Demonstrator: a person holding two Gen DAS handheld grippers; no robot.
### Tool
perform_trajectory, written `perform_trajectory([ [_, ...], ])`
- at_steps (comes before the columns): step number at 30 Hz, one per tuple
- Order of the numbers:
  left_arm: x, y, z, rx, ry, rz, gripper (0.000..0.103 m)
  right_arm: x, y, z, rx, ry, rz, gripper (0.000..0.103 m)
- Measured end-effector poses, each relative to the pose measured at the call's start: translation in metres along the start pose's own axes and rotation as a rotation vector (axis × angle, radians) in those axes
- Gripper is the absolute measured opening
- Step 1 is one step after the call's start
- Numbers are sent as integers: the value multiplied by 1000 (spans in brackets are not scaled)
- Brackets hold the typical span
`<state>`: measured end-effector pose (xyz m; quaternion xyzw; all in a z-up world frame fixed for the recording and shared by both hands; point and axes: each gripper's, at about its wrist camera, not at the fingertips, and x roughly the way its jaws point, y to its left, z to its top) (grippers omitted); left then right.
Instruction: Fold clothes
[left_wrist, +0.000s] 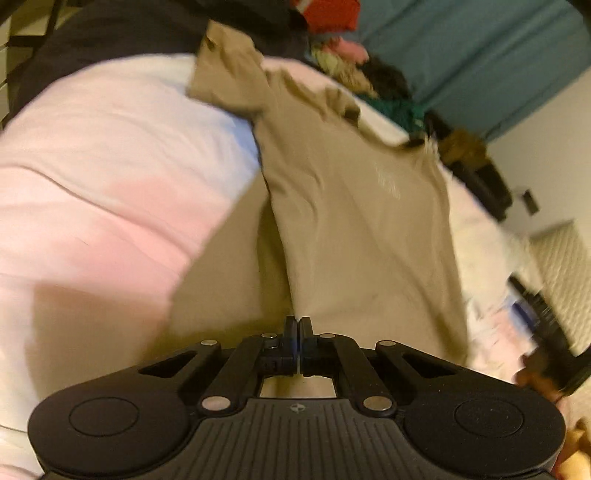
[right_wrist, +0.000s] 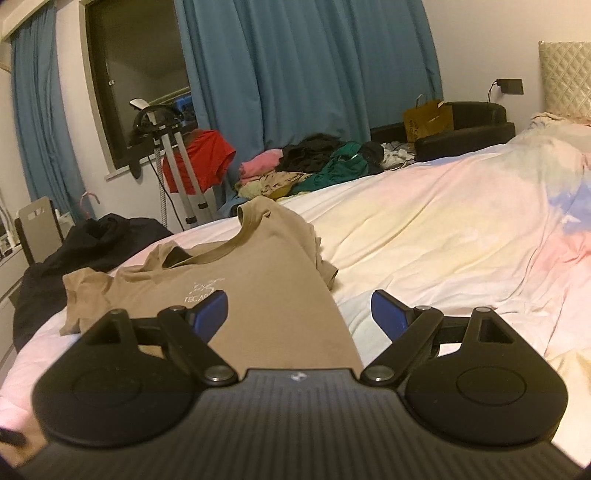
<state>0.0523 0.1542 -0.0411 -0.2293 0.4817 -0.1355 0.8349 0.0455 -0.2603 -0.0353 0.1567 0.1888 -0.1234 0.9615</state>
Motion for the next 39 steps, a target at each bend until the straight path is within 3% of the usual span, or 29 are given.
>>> perform_trajectory([
  [3,-11,14,10,22,-11,107,0,7,-2,1,6,8,-5,86],
  [7,11,18,10,99,45,285,0,13,-12,4,50,19,-8,86],
  [9,19,19,6,135,67,337,1,12,-16,5,59,21,-4,86],
  [12,13,11,5,149,49,339,9,10,-16,5,50,22,3,86],
  [14,6,0,4,197,14,353,36,9,-13,6,38,16,10,86],
  [16,-2,-20,2,263,-40,363,48,9,-10,7,27,11,20,86],
  [18,-11,-44,-1,333,-100,373,53,9,-8,8,22,7,33,86],
  [20,-17,-68,-3,392,-173,365,73,9,-7,10,21,2,47,86],
  [22,-16,-93,-3,426,-245,361,85,9,-6,11,21,-2,55,86],
  [27,2,-147,-1,458,-366,257,93,6,-5,14,11,-17,71,86],
  [32,33,-169,-4,431,-424,157,98,3,-3,15,-18,-51,76,89],
  [34,47,-166,-9,418,-451,152,98,2,-4,16,-10,-75,64,103],
  [39,80,-146,-14,418,-444,201,98,7,-11,18,45,-79,84,103],
])
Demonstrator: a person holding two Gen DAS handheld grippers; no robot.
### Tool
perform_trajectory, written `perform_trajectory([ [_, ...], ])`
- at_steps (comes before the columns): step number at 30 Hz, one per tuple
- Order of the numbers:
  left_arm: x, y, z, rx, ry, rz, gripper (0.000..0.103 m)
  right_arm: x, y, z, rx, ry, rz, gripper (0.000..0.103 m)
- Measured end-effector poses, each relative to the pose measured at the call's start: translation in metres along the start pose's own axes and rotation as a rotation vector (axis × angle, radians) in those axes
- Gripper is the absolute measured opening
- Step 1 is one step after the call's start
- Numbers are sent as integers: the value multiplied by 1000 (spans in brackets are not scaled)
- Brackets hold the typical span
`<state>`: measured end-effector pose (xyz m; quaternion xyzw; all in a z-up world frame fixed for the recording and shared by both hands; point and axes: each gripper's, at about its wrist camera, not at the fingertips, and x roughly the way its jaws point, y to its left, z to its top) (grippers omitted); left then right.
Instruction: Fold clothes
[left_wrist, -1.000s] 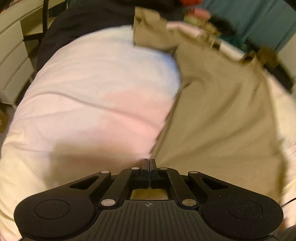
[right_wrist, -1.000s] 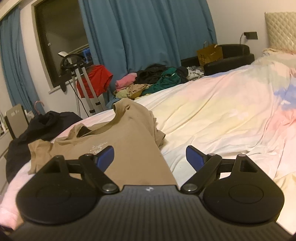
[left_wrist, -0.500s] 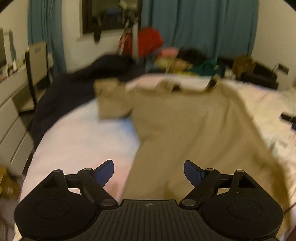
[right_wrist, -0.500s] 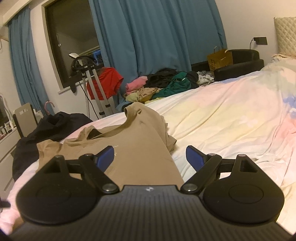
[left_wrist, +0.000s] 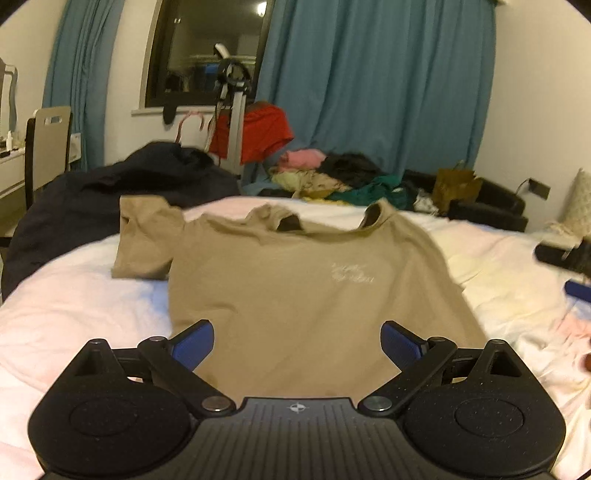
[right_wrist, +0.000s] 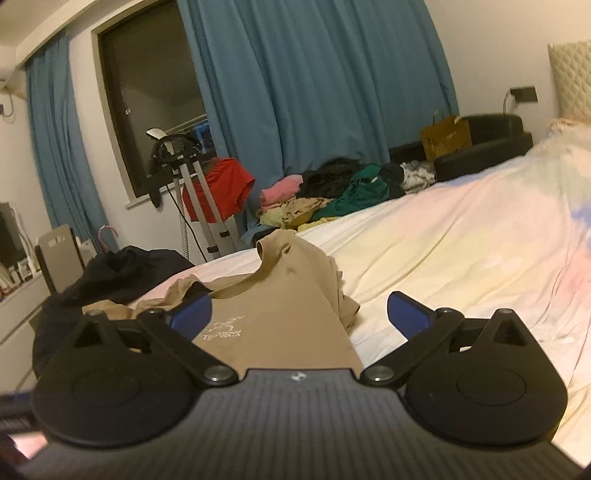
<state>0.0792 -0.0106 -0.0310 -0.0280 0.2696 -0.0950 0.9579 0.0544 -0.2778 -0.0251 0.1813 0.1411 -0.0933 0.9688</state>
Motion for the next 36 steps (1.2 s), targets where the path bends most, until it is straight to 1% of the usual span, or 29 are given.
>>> perform_trajectory([
  [3,9,11,-8,-5,15,15,98,7,-3,-2,26,10,8,103],
  [6,17,17,-13,-11,14,23,98,24,-9,1,81,37,59,103],
  [7,18,18,-15,-13,13,24,98,32,-12,5,97,36,64,102],
  [9,20,19,-18,-15,12,26,98,52,-19,13,106,25,63,91],
  [10,21,19,-19,-18,10,26,98,66,-25,18,110,27,58,72],
  [11,21,20,-20,-25,7,26,98,80,-33,22,128,42,49,63],
  [13,21,22,-22,-41,3,25,98,107,-54,24,212,74,57,62],
  [15,23,25,-24,-62,9,24,98,133,-77,21,321,91,84,54],
  [17,27,27,-24,-76,14,26,98,158,-96,13,406,125,76,44],
  [18,30,28,-24,-80,15,28,98,171,-106,8,447,144,71,43],
  [20,37,28,-24,-86,13,33,98,192,-117,-3,482,181,61,43],
  [23,50,30,-23,-96,19,35,98,221,-122,-20,494,264,97,43],
  [24,55,30,-23,-100,24,34,98,227,-121,-24,492,277,96,43],
  [26,63,30,-23,-101,31,35,98,232,-112,-26,449,282,115,43],
  [27,67,30,-23,-102,35,36,98,235,-107,-26,425,283,125,40],
  [28,70,30,-23,-102,38,37,98,237,-101,-27,401,284,136,22],
  [29,71,30,-23,-103,39,36,98,240,-96,-27,377,285,147,16],
  [33,73,31,-23,-114,34,29,98,238,-52,-17,135,202,130,12],
  [35,70,32,-23,-117,24,26,98,236,-22,-15,-4,155,144,12],
  [36,69,33,-23,-121,21,24,98,236,-9,-17,-52,148,167,12],
])
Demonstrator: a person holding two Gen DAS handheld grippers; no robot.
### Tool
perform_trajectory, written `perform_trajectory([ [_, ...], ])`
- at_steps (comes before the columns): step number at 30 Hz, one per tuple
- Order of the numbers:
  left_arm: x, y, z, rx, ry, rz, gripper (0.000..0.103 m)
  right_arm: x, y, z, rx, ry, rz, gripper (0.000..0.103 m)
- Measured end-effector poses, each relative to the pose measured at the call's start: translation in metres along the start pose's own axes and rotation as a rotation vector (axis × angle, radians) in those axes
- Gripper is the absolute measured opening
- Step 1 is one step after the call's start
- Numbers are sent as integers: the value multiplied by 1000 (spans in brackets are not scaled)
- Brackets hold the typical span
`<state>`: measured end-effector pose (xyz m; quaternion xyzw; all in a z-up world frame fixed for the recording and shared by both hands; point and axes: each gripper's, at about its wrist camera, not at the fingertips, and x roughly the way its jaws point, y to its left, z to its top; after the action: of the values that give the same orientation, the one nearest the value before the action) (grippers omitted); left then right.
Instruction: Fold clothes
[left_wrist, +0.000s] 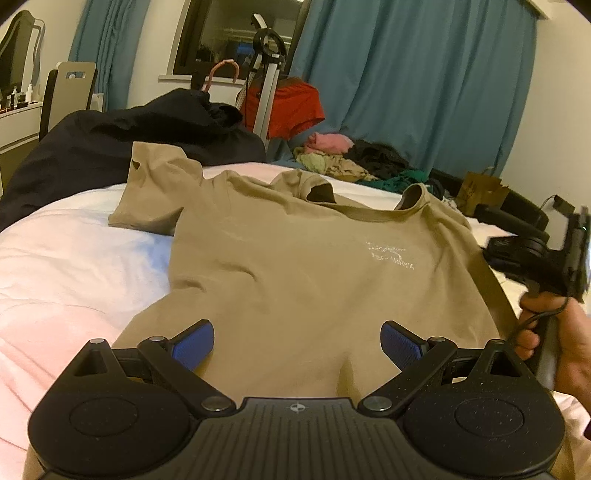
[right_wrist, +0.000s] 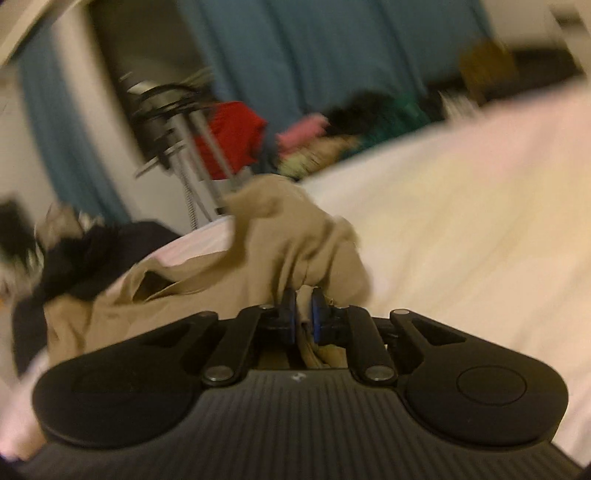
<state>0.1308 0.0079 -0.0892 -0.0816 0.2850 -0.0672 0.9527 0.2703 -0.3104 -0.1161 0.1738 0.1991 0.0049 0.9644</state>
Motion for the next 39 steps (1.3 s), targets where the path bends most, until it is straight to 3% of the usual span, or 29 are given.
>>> perform_trajectory([
  [5,-3,5,1,-22,-4,-2,98,18,52,-18,-174,74,124,12],
  [9,-2,4,0,-30,3,-11,98,13,71,-26,-269,100,197,16],
  [10,-3,4,0,-28,4,-14,98,11,72,-23,-262,100,219,21],
  [12,-4,3,0,-26,5,-20,98,3,65,-11,-201,67,279,44],
  [13,-4,2,-1,-25,5,-23,98,-1,61,-5,-169,49,309,65],
  [14,-5,2,-1,-25,6,-25,98,-6,56,0,-135,18,322,75],
  [18,-4,3,-1,-33,9,-27,98,-25,31,21,-7,-102,343,76],
  [23,1,4,-2,-44,23,-27,98,-17,20,23,-36,-71,304,69],
  [31,3,7,-3,-49,25,-28,98,19,57,-1,-292,62,230,69],
  [34,4,8,-4,-46,29,-25,98,25,53,-4,-287,87,204,11],
  [39,7,6,-4,-40,37,-25,98,7,25,26,-124,-6,221,9],
])
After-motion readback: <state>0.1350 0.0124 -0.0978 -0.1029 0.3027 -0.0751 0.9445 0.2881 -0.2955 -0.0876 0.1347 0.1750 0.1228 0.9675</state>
